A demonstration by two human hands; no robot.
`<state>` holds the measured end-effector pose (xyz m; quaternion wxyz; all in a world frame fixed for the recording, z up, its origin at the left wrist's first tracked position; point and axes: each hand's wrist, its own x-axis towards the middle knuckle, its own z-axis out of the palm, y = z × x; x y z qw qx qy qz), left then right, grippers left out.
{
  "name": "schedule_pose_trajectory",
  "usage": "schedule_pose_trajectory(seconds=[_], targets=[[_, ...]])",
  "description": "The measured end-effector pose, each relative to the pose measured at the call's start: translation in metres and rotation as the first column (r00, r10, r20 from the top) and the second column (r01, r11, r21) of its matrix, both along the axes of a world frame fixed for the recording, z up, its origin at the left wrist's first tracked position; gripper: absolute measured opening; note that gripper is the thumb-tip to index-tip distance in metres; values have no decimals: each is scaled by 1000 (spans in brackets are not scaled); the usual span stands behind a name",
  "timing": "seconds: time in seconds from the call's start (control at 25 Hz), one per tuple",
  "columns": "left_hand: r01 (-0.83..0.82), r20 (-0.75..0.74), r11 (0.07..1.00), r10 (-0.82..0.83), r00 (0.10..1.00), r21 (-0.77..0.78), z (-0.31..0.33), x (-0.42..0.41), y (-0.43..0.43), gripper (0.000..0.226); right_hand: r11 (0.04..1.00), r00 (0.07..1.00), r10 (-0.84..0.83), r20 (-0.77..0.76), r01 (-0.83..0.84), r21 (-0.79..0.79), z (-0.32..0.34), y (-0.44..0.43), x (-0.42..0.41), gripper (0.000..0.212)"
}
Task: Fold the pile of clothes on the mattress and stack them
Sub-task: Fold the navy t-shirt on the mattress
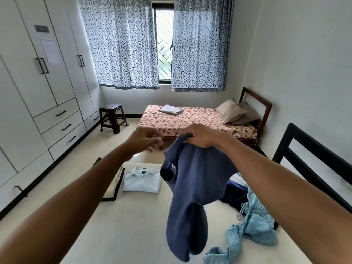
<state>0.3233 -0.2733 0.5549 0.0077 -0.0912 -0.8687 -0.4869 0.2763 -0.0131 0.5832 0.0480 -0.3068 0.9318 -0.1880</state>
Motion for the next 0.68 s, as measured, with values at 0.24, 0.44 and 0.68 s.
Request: schedule_pose_trajectory(seconds=[0.24, 0.44, 0.68], targets=[[138, 39, 958, -132, 990, -252, -62, 8, 22, 70, 996, 988, 40, -149, -52, -76, 34, 4, -6, 22], [105, 36, 969, -100, 994, -224, -89, 9, 27, 40, 993, 974, -52, -219, 26, -117, 62, 44, -15, 24], [64, -100, 939, -103, 990, -338, -127, 36, 61, 56, 923, 971, -182, -158, 113, -367, 60, 72, -33, 23]])
